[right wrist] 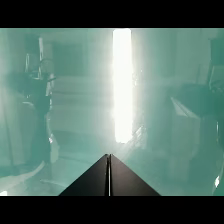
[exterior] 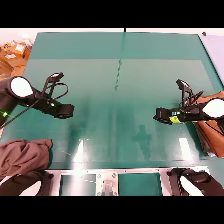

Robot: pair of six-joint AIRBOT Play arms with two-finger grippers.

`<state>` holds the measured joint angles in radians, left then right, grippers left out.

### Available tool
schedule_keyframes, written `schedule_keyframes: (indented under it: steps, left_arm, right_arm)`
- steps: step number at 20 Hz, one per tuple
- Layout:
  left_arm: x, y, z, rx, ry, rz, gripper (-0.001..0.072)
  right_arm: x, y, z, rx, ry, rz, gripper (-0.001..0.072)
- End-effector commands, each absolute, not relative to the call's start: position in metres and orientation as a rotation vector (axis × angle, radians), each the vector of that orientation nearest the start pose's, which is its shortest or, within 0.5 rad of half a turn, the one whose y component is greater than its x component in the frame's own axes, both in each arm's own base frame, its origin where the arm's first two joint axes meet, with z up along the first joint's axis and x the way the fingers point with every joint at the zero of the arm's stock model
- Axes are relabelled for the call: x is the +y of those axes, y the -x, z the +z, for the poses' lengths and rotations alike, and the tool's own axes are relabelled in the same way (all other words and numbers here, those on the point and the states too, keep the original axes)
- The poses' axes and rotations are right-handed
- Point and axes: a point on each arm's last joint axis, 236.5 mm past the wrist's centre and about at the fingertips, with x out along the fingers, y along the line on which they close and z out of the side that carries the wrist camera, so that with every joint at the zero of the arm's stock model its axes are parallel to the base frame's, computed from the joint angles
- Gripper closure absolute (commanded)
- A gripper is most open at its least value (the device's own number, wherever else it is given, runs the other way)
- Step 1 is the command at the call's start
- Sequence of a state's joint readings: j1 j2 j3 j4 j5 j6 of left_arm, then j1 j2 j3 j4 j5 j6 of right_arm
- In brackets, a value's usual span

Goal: Fold the shirts.

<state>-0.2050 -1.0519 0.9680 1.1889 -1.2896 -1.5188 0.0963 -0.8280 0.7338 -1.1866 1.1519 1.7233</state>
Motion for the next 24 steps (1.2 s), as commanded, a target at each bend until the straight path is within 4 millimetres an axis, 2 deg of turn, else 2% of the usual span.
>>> schedule_keyframes:
  steps: [1, 11, 16, 19, 20, 22, 23, 24]
  left_arm:
    - [-0.144, -0.278, 0.028, 1.379, 0.158, -0.44, 0.0681]
    - [-0.145, -0.279, 0.028, 1.372, 0.16, -0.44, 0.0681]
    - [-0.148, -0.301, 0.034, 1.277, 0.184, -0.428, 0.0681]
    - [-0.148, -0.308, 0.036, 1.243, 0.173, -0.428, 0.0682]
    - [-0.142, -0.312, 0.034, 1.229, 0.132, -0.421, 0.0682]
    - [-0.104, -0.319, 0.024, 1.23, -0.011, -0.306, 0.0672]
    - [-0.07, -0.32, 0.019, 1.251, -0.101, -0.183, 0.035]
    - [-0.036, -0.319, 0.018, 1.269, -0.169, -0.042, -0.0013]
  right_arm:
    - [0.107, -0.262, 0.017, 1.273, -0.426, 0.195, 0.0692]
    - [0.107, -0.262, 0.017, 1.273, -0.426, 0.195, 0.0692]
    - [0.104, -0.294, 0.03, 1.127, -0.446, 0.18, 0.0692]
    - [0.103, -0.303, 0.033, 1.089, -0.452, 0.176, 0.0692]
    - [0.103, -0.303, 0.033, 1.089, -0.452, 0.176, 0.0692]
    - [0.106, -0.303, 0.034, 1.088, -0.467, 0.183, 0.0691]
    - [0.106, -0.306, 0.035, 1.077, -0.472, 0.182, 0.0689]
    - [0.105, -0.308, 0.036, 1.065, -0.474, 0.179, 0.0688]
